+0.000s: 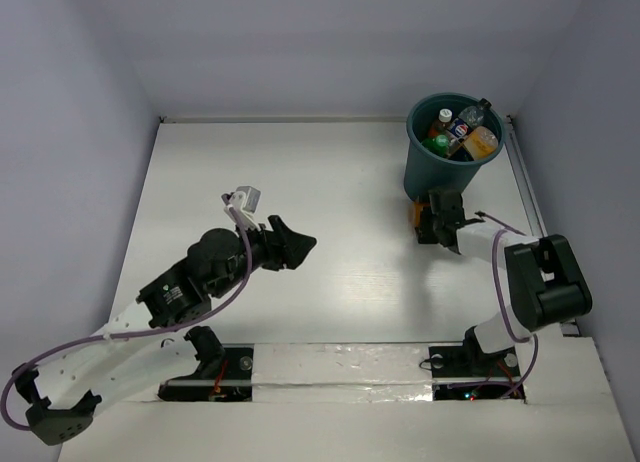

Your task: Put the plastic bottles in the bin

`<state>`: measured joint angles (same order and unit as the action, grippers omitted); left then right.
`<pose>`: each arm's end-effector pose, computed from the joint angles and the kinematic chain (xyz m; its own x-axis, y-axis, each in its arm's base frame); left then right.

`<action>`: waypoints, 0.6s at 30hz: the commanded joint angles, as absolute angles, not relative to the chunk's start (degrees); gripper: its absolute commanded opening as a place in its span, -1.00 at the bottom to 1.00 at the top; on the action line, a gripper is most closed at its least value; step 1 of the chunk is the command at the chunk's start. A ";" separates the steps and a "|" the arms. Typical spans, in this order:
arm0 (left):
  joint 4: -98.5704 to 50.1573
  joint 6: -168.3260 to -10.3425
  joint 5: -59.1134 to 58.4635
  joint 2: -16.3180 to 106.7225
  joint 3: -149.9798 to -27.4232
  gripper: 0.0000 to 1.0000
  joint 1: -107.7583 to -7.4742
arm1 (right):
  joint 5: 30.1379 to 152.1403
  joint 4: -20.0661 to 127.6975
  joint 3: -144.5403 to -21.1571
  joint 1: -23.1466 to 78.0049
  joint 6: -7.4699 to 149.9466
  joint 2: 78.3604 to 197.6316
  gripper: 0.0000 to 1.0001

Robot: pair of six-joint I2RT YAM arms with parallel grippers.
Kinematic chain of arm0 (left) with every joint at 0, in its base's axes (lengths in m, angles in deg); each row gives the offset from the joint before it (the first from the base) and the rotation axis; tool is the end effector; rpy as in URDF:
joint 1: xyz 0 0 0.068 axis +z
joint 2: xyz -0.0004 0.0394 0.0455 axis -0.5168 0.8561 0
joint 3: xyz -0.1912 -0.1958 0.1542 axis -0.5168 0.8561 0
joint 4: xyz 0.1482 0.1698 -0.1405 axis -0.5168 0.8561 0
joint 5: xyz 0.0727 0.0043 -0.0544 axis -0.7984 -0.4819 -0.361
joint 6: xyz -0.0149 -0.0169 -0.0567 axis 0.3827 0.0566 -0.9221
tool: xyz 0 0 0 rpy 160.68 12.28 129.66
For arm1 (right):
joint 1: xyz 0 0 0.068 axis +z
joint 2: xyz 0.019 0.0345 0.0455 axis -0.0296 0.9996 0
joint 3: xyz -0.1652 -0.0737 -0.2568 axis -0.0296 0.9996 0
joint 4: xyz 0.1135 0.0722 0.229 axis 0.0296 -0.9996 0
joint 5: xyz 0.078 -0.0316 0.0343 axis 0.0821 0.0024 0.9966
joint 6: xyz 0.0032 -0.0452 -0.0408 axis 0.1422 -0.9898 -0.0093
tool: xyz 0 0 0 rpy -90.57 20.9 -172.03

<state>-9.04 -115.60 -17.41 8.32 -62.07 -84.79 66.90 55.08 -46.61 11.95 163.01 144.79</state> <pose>0.0880 -0.1077 0.3818 -0.4823 -0.3675 -0.7952 0.5189 0.6115 -0.5974 0.2925 0.0577 0.1856 0.0684 0.9917 -0.1089 0.7179 0.0269 0.6957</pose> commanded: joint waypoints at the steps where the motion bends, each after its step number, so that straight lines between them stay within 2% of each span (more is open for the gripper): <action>1: -7.43 -116.69 -20.18 5.23 -64.87 0.25 -85.17 | 62.94 50.73 -48.88 13.41 163.65 143.76 0.57; 2: -6.73 -117.04 -20.54 4.69 -64.79 0.26 -85.17 | 62.67 49.85 -48.61 13.42 163.57 143.23 0.51; 3: -6.37 -117.13 -20.97 4.25 -64.78 0.25 -85.17 | 62.58 49.58 -47.74 13.42 163.39 142.61 0.27; 4: -6.20 -117.22 -21.24 3.73 -64.70 0.26 -85.17 | 62.67 49.66 -47.04 13.94 163.30 142.00 0.20; 13: -9.18 -116.25 -20.98 4.95 -66.10 0.27 -85.17 | 63.54 44.13 -43.87 21.76 152.51 129.53 0.20; 17: -9.71 -113.71 -21.85 6.88 -70.22 0.29 -85.17 | 67.84 41.33 -47.97 33.26 148.98 123.54 0.21; 18: -9.36 -113.09 -22.55 7.32 -71.19 0.30 -85.17 | 70.72 41.49 -49.21 39.03 148.97 122.84 0.21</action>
<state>-6.27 -115.67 -21.01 6.48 -66.51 -84.79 66.70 43.32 -44.78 30.46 153.22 125.67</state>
